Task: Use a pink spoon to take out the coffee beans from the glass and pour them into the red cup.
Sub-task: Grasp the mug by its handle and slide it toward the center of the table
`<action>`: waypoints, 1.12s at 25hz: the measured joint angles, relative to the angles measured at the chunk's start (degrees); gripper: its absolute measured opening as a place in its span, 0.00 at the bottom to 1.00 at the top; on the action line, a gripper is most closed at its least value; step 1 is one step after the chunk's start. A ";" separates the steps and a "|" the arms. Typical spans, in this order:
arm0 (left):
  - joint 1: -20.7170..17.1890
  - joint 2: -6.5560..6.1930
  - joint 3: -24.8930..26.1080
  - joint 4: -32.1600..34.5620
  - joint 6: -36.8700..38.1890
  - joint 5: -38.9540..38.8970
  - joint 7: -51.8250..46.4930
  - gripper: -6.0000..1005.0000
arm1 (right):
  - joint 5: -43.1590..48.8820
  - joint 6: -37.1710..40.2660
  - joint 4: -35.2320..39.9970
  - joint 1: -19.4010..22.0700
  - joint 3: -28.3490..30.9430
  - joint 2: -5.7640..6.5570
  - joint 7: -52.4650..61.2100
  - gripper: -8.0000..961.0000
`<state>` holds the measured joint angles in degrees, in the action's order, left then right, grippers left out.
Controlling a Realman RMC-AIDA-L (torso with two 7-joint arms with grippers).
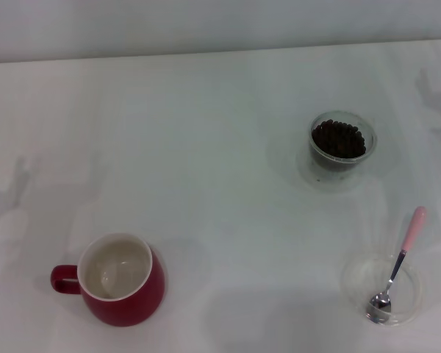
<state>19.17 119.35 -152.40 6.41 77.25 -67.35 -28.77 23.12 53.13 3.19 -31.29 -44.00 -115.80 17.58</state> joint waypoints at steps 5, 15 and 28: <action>-0.34 -0.02 0.06 -0.02 1.30 -0.13 0.35 0.88 | -0.01 0.04 0.23 0.14 0.17 0.04 0.25 0.86; -2.36 0.00 0.10 -0.05 4.03 -0.03 0.40 0.88 | -0.01 -0.27 0.49 -0.62 -0.03 0.22 -0.10 0.85; -15.20 -0.12 -0.10 -2.32 16.76 9.92 0.11 0.88 | -0.01 -0.51 1.61 -2.67 0.23 0.41 -0.51 0.85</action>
<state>3.97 119.24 -152.49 4.09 94.01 -57.43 -28.66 23.11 52.62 4.80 -33.96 -43.76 -115.40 17.07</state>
